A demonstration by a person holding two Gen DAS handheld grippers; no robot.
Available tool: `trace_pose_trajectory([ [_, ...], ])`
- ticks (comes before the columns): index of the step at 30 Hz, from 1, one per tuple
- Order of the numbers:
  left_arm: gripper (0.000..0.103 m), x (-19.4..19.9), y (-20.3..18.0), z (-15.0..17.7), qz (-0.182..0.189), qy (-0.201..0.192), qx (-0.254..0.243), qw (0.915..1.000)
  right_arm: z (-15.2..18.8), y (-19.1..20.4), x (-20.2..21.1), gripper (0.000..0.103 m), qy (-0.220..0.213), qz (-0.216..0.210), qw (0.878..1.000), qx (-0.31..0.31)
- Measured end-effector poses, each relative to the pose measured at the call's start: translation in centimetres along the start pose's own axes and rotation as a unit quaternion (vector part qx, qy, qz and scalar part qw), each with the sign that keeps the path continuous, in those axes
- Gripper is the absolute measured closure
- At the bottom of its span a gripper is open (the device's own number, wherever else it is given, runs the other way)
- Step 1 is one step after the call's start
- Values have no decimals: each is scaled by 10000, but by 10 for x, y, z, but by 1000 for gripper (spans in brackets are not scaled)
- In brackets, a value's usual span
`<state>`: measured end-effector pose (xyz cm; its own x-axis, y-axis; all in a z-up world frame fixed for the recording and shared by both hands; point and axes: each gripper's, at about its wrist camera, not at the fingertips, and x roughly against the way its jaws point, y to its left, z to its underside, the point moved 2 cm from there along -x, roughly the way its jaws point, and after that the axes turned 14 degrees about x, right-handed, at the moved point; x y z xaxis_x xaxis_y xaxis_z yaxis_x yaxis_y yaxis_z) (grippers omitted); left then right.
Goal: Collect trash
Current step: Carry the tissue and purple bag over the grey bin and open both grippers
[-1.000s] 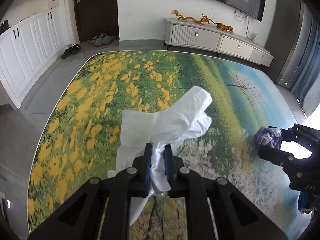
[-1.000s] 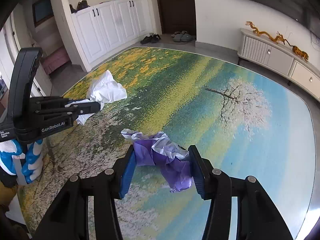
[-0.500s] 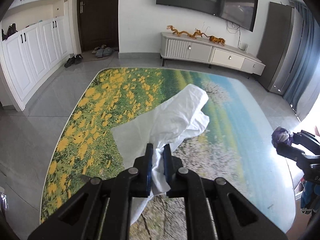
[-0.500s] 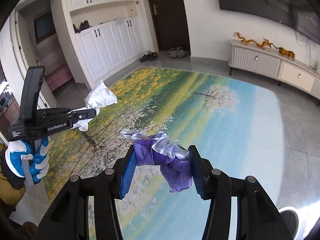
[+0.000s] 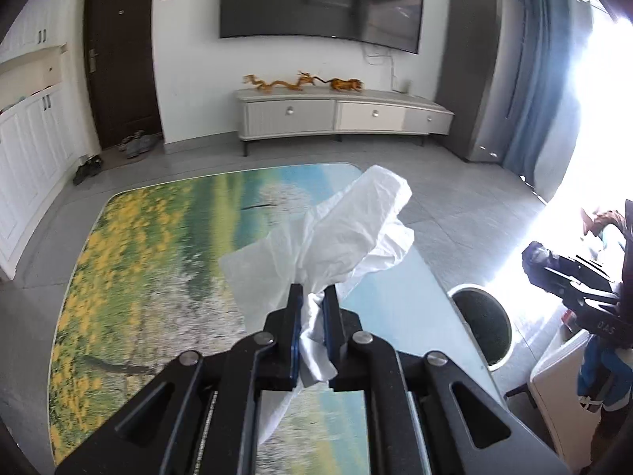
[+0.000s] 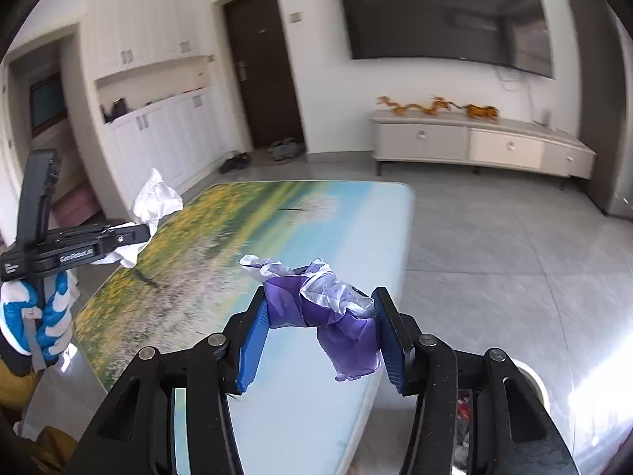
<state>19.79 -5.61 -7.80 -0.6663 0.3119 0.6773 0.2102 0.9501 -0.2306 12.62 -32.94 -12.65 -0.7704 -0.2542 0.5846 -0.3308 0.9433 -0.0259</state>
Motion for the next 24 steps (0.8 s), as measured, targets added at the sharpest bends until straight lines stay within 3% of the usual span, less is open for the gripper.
trace_pose_trajectory([
  [6,95,-42,-99,20,510,445,-529,9963,47,-71,22,52,143,580,9965,-583],
  [9,94,-71,-143,35,926,908,-598,9898,73,-102,18,52,321,742,9928,-887],
  [13,93,-112,-194,57,1132,1403,-825,9801,113,-138,-3,52,625,834,9847,-1396],
  [18,91,-156,-236,77,1275,1805,-1080,9693,155,-173,-31,51,967,975,9724,-1887],
  [24,89,-202,-265,77,1317,2057,-1022,9643,187,-197,-54,48,1239,1115,9609,-2209],
])
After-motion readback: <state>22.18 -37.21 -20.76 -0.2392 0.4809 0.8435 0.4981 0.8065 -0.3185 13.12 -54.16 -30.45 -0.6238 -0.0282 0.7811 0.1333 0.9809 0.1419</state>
